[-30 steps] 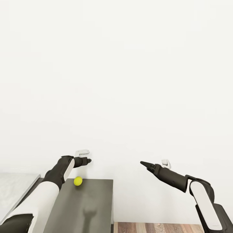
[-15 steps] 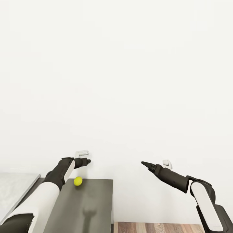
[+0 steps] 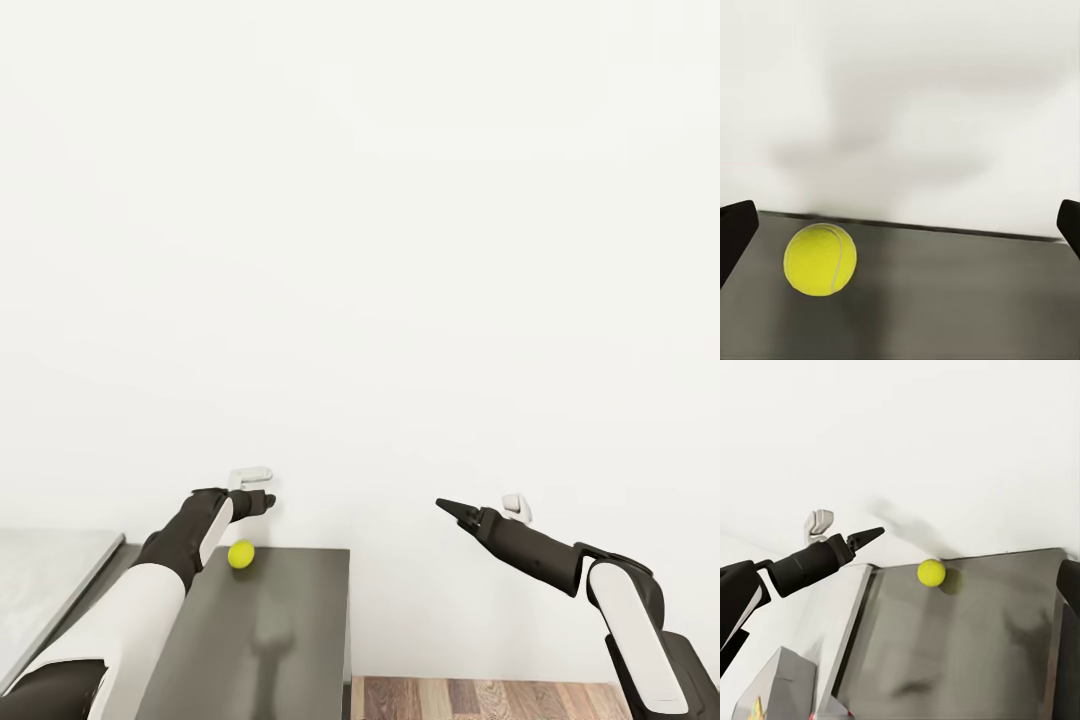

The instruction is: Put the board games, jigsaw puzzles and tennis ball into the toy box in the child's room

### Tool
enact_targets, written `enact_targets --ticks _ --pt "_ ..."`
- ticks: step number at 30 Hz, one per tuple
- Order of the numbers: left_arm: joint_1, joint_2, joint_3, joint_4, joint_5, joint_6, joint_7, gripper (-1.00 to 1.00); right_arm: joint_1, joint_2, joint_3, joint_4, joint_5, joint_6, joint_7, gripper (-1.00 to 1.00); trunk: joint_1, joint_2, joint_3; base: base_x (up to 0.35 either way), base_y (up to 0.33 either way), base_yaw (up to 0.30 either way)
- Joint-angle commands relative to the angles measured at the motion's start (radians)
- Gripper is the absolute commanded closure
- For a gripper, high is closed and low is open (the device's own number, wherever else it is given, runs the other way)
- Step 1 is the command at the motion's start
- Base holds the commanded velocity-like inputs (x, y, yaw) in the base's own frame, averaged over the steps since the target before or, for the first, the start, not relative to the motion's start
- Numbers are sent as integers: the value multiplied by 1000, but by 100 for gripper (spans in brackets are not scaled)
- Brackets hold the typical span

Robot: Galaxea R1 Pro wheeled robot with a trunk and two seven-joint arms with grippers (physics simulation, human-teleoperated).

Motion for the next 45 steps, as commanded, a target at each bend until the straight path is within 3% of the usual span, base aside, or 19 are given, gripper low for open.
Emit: enact_targets --ticks 1,45 --pt "0 0 2 -1 5 5 -1 -100 -1 0 -1 0 9 4 10 -100 0 -1 -2 0 0 0" --pt "0 0 -3 12 -2 -69 3 -100 -1 2 1 6 11 1 6 -100 0 -1 -74 0 0 0"
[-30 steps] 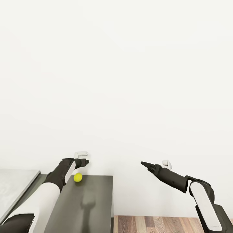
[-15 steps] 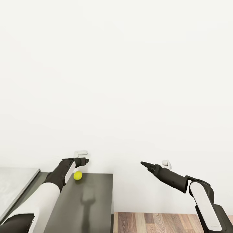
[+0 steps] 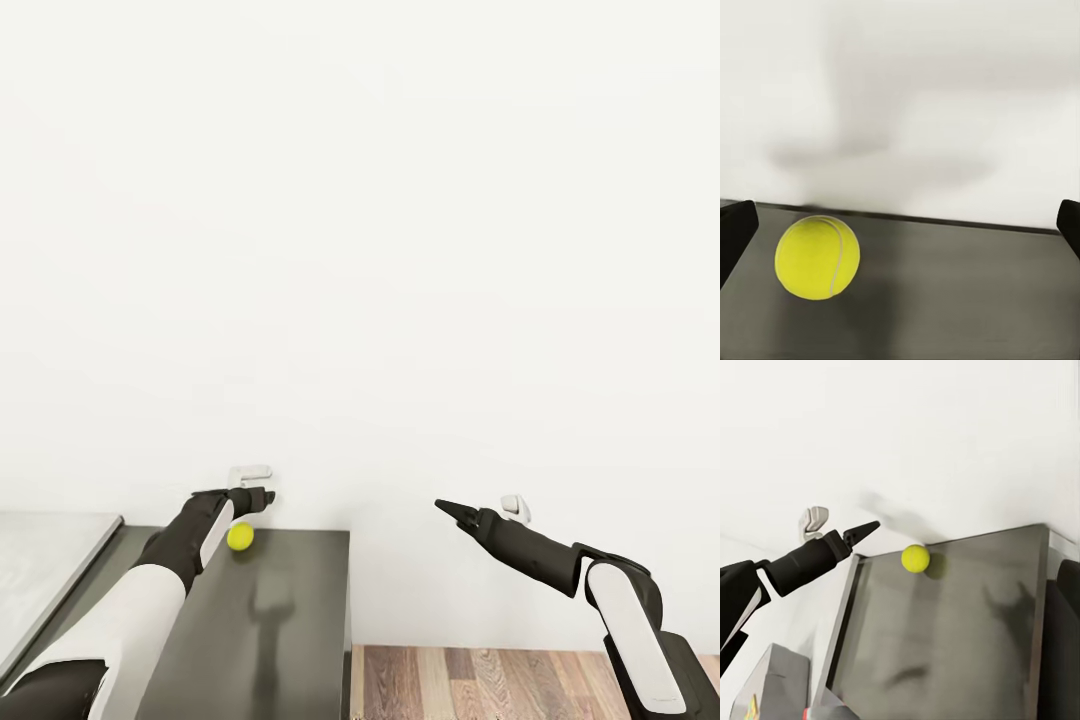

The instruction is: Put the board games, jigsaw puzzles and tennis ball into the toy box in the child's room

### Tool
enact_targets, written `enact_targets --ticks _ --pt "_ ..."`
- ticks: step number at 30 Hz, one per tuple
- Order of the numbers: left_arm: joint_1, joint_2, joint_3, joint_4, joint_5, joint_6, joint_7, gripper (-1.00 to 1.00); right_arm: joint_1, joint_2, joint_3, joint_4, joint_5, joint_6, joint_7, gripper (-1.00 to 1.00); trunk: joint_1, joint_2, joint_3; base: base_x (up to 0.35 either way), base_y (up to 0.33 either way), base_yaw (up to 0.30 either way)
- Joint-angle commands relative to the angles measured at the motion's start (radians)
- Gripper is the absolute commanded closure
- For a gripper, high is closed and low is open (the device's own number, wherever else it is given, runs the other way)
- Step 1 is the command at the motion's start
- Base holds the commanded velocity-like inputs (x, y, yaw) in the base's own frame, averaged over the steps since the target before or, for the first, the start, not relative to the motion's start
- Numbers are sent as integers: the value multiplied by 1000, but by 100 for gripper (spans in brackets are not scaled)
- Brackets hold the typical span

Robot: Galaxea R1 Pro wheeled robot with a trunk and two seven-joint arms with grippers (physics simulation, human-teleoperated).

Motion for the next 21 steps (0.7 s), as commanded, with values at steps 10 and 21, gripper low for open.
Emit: enact_targets --ticks 10,21 --pt "-1 0 1 -1 3 6 -1 -100 -2 -1 -6 0 9 4 10 -100 1 -2 -19 0 0 0" --pt "-1 0 1 4 0 -27 -1 -100 0 -2 -7 0 9 4 10 -100 1 -2 -37 0 0 0"
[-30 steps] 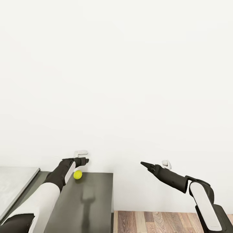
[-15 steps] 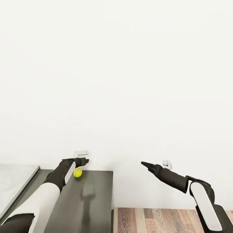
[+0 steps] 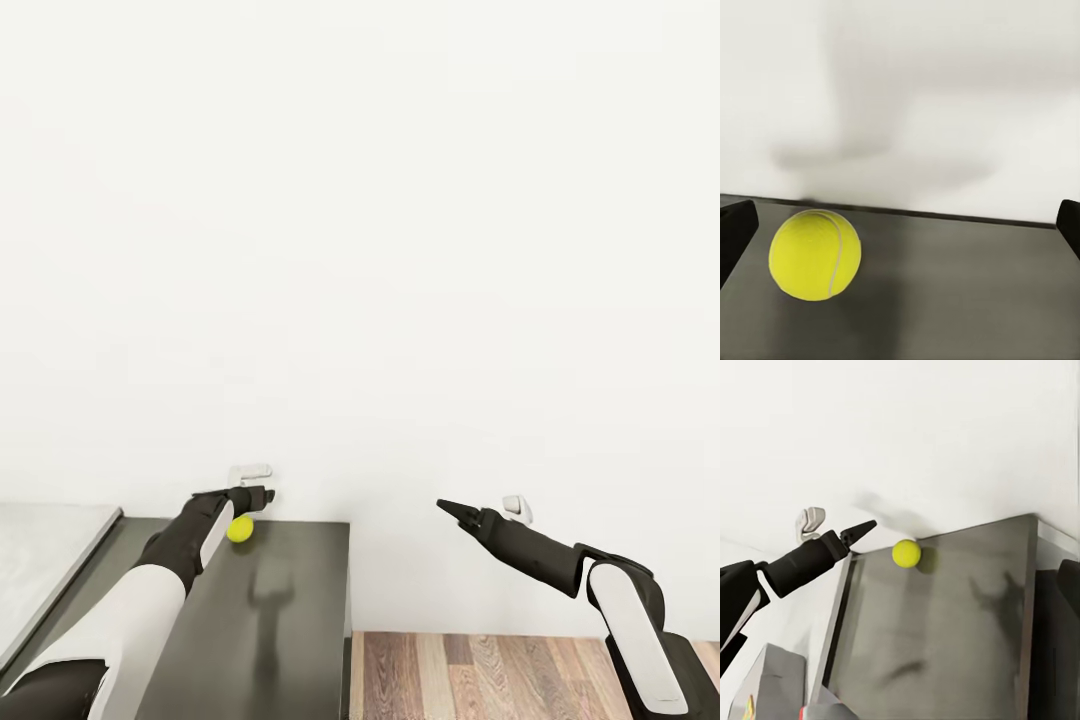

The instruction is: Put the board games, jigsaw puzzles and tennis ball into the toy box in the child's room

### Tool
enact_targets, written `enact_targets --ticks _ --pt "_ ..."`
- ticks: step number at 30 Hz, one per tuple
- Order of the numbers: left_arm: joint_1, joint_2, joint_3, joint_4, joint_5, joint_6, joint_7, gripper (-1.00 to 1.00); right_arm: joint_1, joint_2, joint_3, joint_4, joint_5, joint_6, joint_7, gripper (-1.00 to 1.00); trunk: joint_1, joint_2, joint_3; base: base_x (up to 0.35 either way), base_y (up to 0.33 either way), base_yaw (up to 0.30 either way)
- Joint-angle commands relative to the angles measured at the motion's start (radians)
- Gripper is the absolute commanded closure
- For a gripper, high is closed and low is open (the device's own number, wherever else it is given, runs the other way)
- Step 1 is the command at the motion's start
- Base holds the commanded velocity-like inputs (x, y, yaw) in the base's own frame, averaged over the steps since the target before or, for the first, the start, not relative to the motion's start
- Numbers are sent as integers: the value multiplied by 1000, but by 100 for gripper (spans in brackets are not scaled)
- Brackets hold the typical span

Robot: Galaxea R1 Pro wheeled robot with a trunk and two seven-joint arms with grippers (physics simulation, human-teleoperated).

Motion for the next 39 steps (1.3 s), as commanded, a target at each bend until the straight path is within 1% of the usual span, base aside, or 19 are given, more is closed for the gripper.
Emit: enact_targets --ticks 1,4,7,11,21,29,39 --pt "-1 0 3 0 1 4 -1 -100 -1 0 -2 0 9 4 10 -100 1 -2 -4 0 0 0" --pt "-1 0 4 8 -22 -3 -1 -100 -2 1 -2 0 9 4 10 -100 1 -2 -9 0 0 0" --pt "-1 -1 5 11 -36 -5 0 -100 -2 1 -2 0 9 4 10 -100 1 -2 -14 0 0 0" --pt "-1 -1 5 12 -44 -6 1 -100 -1 2 -1 0 9 4 10 -100 1 -2 -20 0 0 0" --pt "-1 -2 5 12 -46 -6 1 -100 1 0 -1 1 25 -17 12 -100 1 -2 -36 0 0 0" --pt "-1 -1 5 12 -46 -7 1 -100 1 0 -2 1 26 -21 13 -100 1 -2 -49 0 0 0" --pt "-1 0 4 12 -46 -24 1 -100 1 0 -2 1 27 -22 13 -100 1 -2 -66 0 0 0"
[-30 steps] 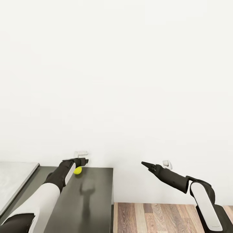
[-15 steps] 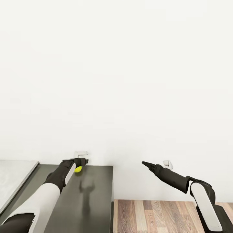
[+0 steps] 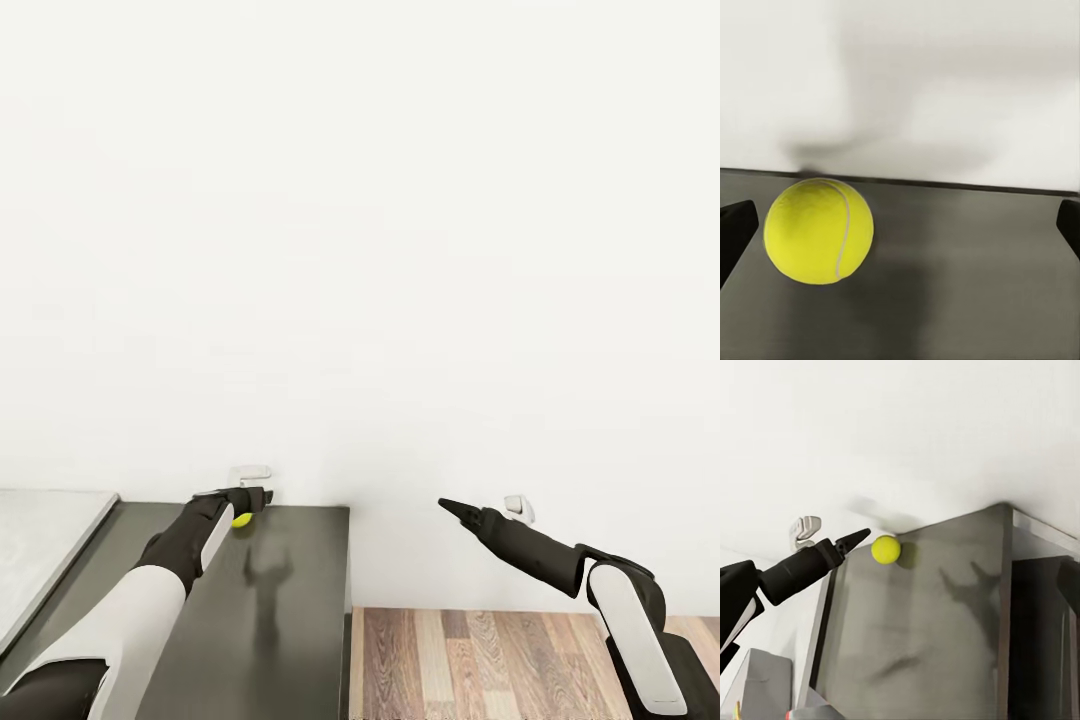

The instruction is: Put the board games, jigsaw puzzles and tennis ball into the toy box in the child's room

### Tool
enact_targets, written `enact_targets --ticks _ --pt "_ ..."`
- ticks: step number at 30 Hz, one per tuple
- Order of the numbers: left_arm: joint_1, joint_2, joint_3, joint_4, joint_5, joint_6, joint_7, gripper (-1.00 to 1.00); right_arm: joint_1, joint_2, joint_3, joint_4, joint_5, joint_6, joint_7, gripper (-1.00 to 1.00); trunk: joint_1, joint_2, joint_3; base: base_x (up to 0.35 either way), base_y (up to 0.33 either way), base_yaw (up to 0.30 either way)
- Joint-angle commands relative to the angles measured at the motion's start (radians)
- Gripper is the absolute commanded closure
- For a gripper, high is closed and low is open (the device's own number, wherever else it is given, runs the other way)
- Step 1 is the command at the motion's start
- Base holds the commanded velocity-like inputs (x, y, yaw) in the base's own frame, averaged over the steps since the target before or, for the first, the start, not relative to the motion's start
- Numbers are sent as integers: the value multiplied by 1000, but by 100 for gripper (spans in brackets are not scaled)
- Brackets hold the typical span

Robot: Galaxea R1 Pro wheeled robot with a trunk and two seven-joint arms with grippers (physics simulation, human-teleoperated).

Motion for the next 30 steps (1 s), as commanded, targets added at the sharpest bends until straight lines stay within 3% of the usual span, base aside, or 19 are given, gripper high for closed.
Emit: enact_targets --ticks 1,25,30 --pt "-1 0 2 -2 0 5 -1 -100 -1 0 -1 0 9 4 10 -100 1 -2 -4 0 0 0" --pt "0 3 4 -2 0 3 0 -100 -2 0 -1 0 10 4 8 -100 1 -2 -43 0 0 0" --pt "-1 6 6 -2 0 3 26 -100 -2 -1 -1 0 10 4 10 -100 1 -2 -51 0 0 0"
